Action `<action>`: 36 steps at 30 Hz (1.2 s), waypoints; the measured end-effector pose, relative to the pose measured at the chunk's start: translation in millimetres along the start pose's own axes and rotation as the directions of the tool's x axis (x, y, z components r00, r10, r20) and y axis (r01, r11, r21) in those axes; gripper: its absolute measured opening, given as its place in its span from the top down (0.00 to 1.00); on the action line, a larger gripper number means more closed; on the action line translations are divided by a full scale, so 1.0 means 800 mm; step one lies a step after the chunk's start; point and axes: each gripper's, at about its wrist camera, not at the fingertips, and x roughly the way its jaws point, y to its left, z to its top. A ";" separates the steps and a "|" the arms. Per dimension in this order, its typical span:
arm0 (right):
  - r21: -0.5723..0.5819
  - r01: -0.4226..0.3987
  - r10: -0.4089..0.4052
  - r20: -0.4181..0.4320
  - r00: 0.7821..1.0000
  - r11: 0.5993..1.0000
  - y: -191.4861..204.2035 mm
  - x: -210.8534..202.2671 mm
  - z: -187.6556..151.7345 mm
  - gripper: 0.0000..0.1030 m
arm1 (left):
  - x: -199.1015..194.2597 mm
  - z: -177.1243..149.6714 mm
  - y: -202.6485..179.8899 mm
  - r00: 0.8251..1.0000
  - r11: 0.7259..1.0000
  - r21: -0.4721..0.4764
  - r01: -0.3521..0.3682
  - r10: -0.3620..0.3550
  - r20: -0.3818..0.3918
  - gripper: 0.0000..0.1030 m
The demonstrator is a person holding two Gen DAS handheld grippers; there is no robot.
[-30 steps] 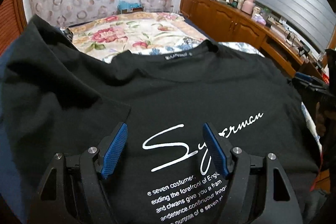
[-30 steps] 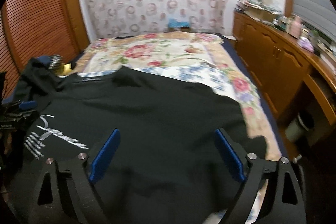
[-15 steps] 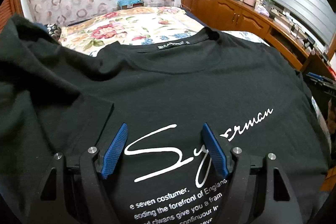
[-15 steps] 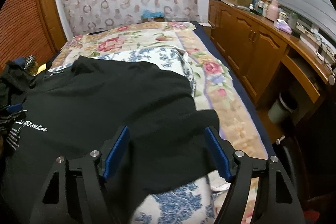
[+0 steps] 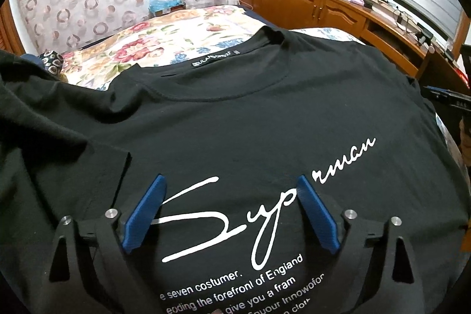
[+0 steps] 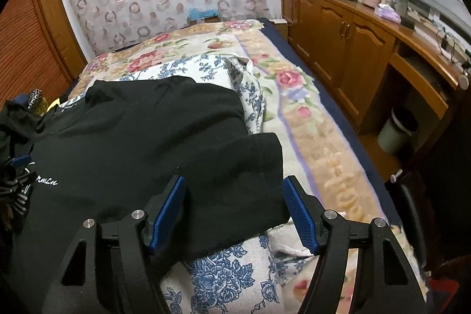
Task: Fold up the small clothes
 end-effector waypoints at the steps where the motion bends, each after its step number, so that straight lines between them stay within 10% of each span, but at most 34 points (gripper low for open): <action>1: 0.006 -0.005 0.005 -0.004 1.000 1.000 -0.001 0.003 0.001 0.32 | 0.000 0.000 0.001 1.000 1.000 0.000 0.002 -0.002 0.000 0.10; 15: 0.113 -0.066 0.067 -0.004 0.998 0.991 -0.022 0.029 0.012 0.45 | -0.001 -0.001 0.001 1.000 1.000 0.000 0.001 -0.001 -0.001 0.09; 25: 0.012 0.009 -0.009 0.021 1.000 1.000 -0.001 0.019 0.010 0.94 | -0.002 0.000 0.004 1.000 1.000 -0.018 -0.018 0.018 0.001 0.09; 36: -0.019 -0.043 0.045 0.110 0.993 0.999 0.013 -0.008 0.010 0.98 | -0.044 0.007 0.024 0.995 0.995 -0.102 -0.010 0.020 0.099 0.09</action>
